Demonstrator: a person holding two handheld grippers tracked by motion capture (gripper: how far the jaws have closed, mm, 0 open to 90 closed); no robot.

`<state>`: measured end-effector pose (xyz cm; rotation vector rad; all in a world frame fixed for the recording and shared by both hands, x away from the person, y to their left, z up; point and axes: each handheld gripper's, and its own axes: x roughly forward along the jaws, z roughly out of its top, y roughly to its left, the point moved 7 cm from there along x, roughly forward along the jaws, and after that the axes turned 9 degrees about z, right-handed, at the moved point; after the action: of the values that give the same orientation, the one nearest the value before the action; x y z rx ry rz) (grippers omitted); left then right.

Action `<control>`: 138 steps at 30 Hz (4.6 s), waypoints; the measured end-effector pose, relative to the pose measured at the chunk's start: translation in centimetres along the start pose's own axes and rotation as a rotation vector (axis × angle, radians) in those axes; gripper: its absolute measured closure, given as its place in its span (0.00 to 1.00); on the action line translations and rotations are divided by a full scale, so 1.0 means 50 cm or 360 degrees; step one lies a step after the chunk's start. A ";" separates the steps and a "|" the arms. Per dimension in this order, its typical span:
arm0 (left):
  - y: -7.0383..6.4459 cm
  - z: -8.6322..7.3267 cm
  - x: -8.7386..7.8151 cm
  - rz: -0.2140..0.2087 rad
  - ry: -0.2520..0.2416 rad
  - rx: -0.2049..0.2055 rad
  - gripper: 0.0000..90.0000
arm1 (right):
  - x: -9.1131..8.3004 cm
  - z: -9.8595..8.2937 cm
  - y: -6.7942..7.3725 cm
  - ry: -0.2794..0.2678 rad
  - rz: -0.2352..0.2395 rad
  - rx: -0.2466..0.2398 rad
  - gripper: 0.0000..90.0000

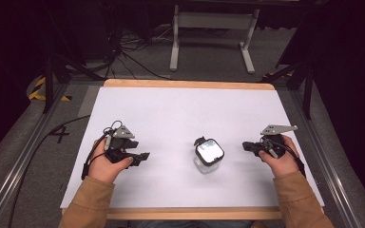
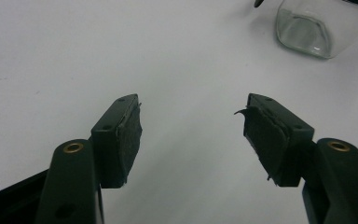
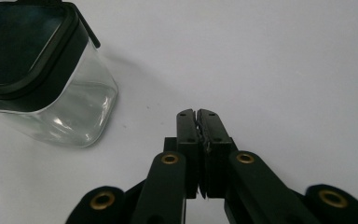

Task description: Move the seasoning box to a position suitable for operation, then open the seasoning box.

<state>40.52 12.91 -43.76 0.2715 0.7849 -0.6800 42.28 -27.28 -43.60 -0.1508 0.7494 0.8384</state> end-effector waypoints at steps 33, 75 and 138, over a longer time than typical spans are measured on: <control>-0.013 0.005 -0.005 0.0009 -0.0056 0.0024 0.43 | 0.105 0.022 0.100 0.0099 0.0179 -0.0255 0.99; -0.064 0.049 -0.005 -0.0330 -0.0061 0.0125 0.74 | 0.062 -0.004 0.117 0.0192 0.0215 -0.0194 0.99; -0.102 0.063 -0.043 -0.0325 0.0041 0.0253 0.71 | 0.140 0.207 0.153 0.0438 0.0388 -0.0455 1.00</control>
<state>37.83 8.61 -39.94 0.3478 0.7906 -0.9349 45.40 -13.64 -39.31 -0.4440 0.9144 1.1714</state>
